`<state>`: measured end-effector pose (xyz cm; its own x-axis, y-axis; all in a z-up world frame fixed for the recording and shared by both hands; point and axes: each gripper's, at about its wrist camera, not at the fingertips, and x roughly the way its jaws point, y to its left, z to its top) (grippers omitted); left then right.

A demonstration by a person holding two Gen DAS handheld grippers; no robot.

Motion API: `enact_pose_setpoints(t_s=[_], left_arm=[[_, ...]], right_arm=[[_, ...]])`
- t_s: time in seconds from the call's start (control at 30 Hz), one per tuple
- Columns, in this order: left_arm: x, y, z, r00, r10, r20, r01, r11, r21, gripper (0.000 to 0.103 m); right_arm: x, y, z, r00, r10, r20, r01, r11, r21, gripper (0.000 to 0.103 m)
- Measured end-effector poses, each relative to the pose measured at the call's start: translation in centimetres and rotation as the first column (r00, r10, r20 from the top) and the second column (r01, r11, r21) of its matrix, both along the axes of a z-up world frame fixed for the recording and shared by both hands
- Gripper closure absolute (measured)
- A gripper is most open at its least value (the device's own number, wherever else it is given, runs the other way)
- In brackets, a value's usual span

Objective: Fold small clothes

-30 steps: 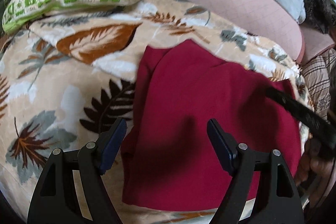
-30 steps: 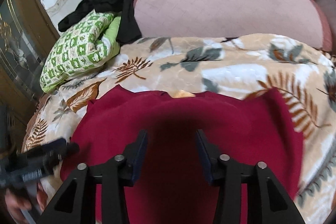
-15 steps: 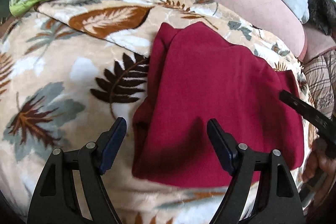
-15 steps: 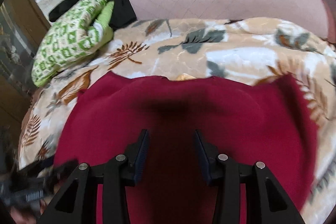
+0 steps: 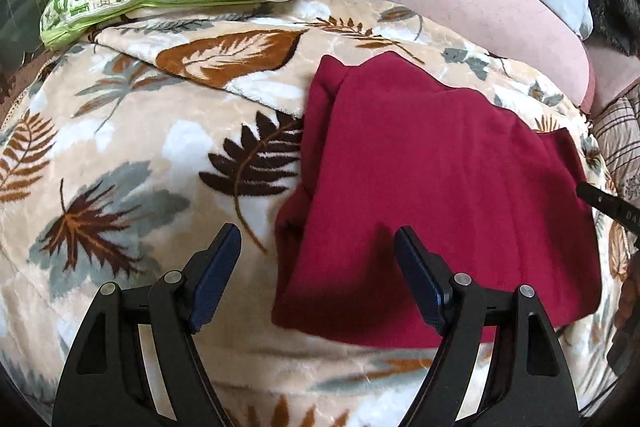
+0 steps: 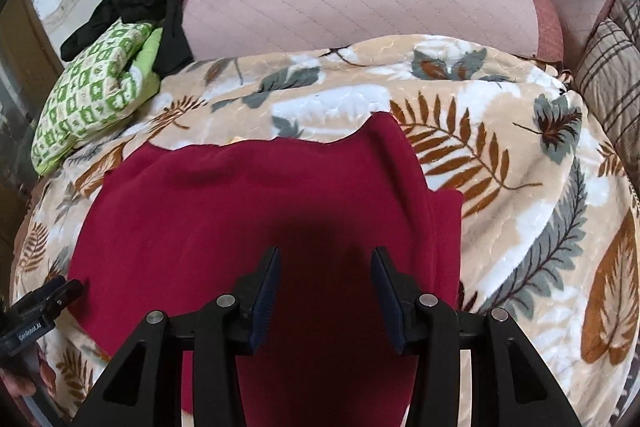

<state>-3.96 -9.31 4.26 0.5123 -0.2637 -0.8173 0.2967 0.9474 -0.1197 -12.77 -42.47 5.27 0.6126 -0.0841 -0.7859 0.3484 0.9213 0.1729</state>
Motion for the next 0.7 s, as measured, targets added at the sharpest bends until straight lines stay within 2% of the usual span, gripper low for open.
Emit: enact_pose_setpoints(t_s=[0.2, 0.33, 0.43, 0.5, 0.6, 0.7], left_arm=[[2.0, 0.1, -0.9, 0.999, 0.029, -0.039, -0.031, 0.998, -0.063, 0.024], [2.4, -0.1, -0.5, 1.000, 0.022, -0.007, -0.023, 0.999, -0.043, 0.024], [2.6, -0.3, -1.1, 0.999, 0.013, -0.035, -0.014, 0.999, -0.053, 0.024], [2.6, -0.3, -1.4, 0.998, 0.011, -0.058, -0.015, 0.998, -0.068, 0.024], [2.4, -0.3, -1.3, 0.998, -0.004, -0.055, 0.001, 0.998, -0.068, 0.024], [2.2, -0.4, -1.0, 0.999, -0.023, -0.044, 0.019, 0.997, -0.076, 0.024]], right_arm=[[2.4, -1.8, -1.9, 0.996, -0.081, -0.033, 0.080, 0.996, -0.035, 0.058], [3.6, -3.2, -3.0, 0.991, -0.130, -0.014, 0.130, 0.991, -0.019, 0.058], [4.4, -3.1, -3.2, 0.988, -0.153, -0.037, 0.152, 0.988, -0.036, 0.057], [4.7, -2.4, -2.5, 0.988, -0.142, -0.053, 0.140, 0.989, -0.048, 0.057], [4.2, -0.6, -0.8, 0.995, -0.094, -0.010, 0.094, 0.995, -0.023, 0.057], [4.4, 1.5, 0.2, 0.999, -0.043, -0.007, 0.043, 0.999, -0.019, 0.057]])
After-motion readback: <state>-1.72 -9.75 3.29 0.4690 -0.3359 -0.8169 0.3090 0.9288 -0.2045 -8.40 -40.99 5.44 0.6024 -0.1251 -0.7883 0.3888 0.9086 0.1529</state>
